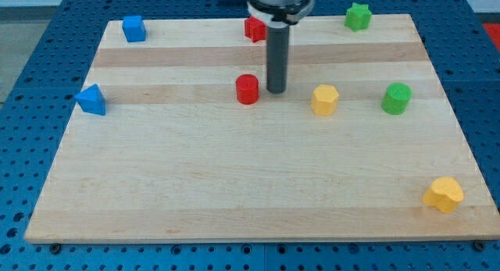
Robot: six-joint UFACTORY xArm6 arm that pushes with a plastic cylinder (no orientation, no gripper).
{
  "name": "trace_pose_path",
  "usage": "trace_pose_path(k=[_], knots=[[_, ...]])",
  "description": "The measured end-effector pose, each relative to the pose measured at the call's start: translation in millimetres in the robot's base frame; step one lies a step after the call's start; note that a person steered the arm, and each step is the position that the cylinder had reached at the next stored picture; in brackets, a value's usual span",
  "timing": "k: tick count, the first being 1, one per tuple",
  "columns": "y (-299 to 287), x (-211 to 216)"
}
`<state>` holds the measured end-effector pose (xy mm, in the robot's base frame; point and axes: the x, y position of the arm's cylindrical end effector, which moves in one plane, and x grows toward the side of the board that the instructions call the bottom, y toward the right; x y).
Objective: Push the yellow hexagon downwards
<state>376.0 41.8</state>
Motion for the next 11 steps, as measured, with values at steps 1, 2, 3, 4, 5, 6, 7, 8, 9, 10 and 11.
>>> trace_pose_path(k=[1,2,3,4,5,6,7,8,9,10,11], knots=[[48.2,2.1],[61.4,28.4],[69.5,55.7],[112.4,54.0],[141.5,68.9],[110.2,75.0],[60.9,75.0],[23.0,87.2],[19.3,105.2],[20.9,79.6],[33.1,90.7]])
